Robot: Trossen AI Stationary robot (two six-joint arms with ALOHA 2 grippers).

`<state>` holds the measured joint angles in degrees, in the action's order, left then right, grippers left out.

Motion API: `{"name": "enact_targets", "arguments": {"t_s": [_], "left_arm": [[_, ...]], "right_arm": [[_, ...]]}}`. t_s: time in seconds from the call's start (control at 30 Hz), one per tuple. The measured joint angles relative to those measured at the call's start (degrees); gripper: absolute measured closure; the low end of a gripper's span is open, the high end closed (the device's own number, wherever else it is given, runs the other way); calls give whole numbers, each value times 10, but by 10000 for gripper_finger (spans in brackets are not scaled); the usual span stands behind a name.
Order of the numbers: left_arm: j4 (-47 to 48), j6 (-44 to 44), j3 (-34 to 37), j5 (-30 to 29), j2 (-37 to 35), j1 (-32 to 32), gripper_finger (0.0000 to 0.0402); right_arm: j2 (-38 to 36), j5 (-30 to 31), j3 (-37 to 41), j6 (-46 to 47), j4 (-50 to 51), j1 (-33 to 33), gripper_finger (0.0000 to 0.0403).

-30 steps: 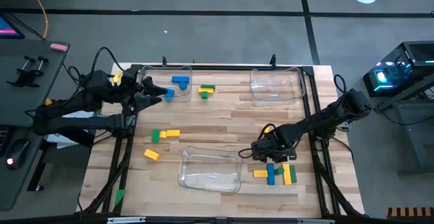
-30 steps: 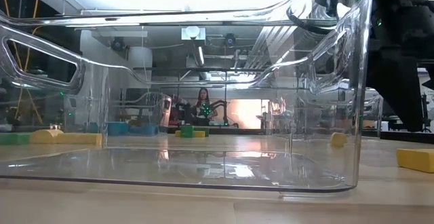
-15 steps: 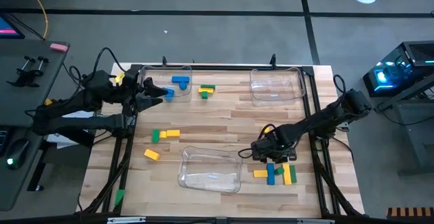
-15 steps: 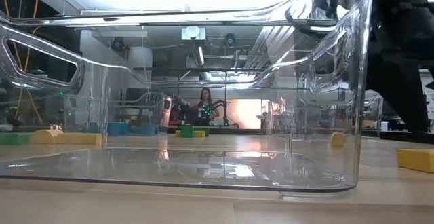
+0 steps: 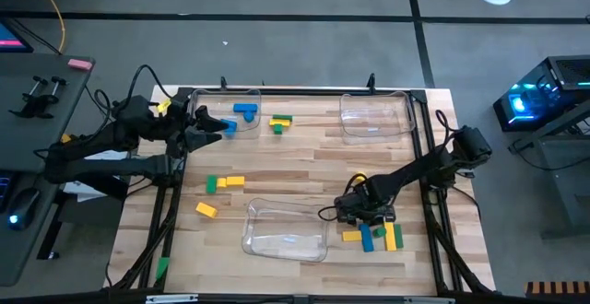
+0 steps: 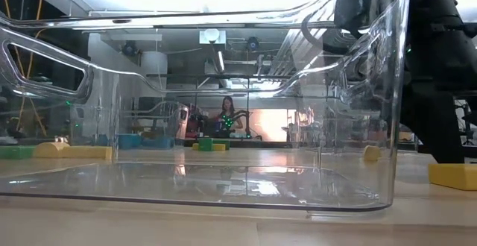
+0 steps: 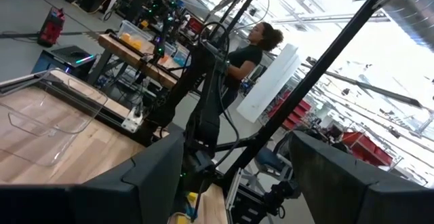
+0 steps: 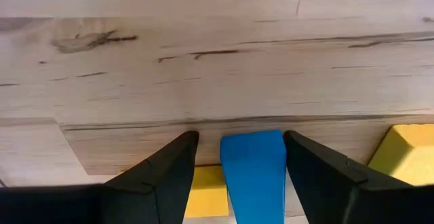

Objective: Sort blocks
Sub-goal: Put the blue block into the left transparent bin

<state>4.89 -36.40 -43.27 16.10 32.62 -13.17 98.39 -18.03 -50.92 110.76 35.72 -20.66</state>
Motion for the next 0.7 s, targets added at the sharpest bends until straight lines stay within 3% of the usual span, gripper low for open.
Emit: {"name": "enact_targets", "arguments": {"t_s": [0.23,0.53,0.7], "left_arm": [[0,0,0,0,0,0,148],[0,1,0,-3,0,0,148],[0,4,0,-8,0,0,148]], "right_arm": [[1,1,0,-16,14,-4,186],[2,-3,1,-33,29,-5,265],[2,-3,-1,-61,31,-5,275]]}}
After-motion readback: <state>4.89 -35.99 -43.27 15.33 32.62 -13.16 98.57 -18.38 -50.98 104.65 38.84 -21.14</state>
